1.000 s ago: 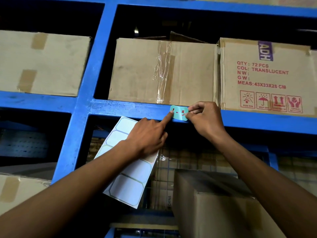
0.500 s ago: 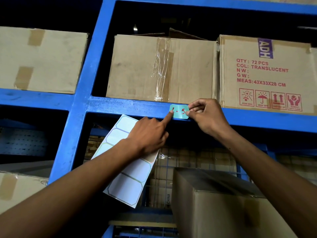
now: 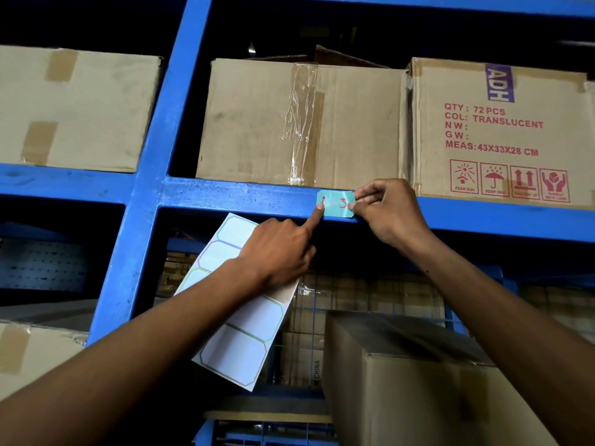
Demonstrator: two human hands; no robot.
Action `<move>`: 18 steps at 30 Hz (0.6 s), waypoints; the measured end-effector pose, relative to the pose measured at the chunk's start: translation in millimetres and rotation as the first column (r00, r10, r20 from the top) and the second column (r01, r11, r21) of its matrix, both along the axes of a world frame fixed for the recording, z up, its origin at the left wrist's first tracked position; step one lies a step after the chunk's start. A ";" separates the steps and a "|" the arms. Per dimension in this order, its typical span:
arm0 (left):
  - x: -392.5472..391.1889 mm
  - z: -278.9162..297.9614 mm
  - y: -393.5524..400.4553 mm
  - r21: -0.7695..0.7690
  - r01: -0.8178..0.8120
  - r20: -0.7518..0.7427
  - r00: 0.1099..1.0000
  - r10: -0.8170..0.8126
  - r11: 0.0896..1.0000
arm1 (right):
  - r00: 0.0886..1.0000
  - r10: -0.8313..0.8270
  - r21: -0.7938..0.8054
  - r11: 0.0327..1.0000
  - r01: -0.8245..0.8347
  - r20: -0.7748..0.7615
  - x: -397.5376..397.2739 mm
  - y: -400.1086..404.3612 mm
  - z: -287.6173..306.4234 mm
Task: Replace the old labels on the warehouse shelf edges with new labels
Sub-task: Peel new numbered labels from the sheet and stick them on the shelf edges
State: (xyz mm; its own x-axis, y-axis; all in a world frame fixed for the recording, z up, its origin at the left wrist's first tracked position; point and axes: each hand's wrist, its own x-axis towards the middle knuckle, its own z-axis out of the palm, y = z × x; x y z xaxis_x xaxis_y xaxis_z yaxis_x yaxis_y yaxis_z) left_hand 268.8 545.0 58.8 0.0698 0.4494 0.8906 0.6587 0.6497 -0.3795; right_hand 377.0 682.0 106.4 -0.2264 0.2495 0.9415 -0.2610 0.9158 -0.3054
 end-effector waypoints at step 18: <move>0.6 1.6 0.5 -0.018 -0.004 0.014 1.000 0.004 1.000 | 0.984 -0.176 -0.038 0.983 0.177 0.026 -1.9 -11.4 7.0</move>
State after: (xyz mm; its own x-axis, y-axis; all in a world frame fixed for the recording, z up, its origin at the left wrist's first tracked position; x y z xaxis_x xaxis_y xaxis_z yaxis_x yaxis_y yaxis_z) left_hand 269.4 545.5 60.5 0.0557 0.4655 0.8833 0.6617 0.6453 -0.3818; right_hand 375.0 670.6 113.4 -0.1960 0.3248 0.9252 -0.0891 0.9337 -0.3467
